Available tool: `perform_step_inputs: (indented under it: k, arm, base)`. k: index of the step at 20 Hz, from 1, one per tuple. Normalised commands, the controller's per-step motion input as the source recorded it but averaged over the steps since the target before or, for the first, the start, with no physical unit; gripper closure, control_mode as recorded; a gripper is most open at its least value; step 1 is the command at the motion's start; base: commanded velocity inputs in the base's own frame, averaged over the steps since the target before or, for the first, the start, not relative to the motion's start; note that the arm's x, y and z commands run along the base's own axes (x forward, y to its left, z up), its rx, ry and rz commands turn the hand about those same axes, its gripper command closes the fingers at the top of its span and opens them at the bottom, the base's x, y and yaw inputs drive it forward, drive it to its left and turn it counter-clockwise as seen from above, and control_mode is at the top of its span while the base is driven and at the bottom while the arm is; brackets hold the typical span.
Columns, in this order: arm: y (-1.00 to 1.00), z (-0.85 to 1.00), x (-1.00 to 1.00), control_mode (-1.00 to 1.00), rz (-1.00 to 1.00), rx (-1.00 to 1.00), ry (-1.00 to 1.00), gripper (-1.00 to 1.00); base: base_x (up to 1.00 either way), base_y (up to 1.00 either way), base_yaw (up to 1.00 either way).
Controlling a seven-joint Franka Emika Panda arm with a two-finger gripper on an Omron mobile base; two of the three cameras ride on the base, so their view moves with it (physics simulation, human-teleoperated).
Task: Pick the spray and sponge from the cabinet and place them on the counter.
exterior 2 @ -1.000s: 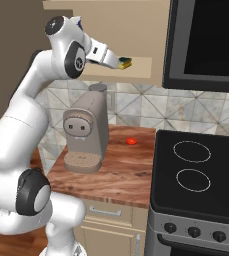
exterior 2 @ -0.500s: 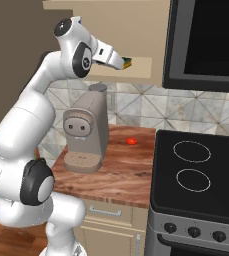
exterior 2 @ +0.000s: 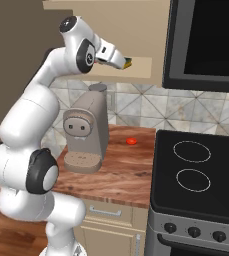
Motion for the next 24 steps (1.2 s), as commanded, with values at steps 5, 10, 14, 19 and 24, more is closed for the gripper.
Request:
perform_step_inputs:
  k: [5,10,14,19,24]
  arm:
    - [0.0,0.0,0.16,-1.0,-0.01,0.03,0.05,-1.0]
    - [0.0,0.0,0.19,-1.0,0.0,0.01,0.02,-1.0]
    - [0.0,-0.1,0.18,-1.0,0.0,0.0,0.0,-1.0]
    - [0.0,-0.17,0.19,-1.0,0.0,0.0,0.0,-1.0]
    - [0.0,-0.16,0.21,-1.0,0.0,0.0,0.0,-1.0]
  base:
    - [0.0,0.0,0.0]
    - [0.0,0.0,0.0]
    - [0.0,0.0,0.0]
    - [0.0,0.0,0.0]
    - [0.0,0.0,0.0]
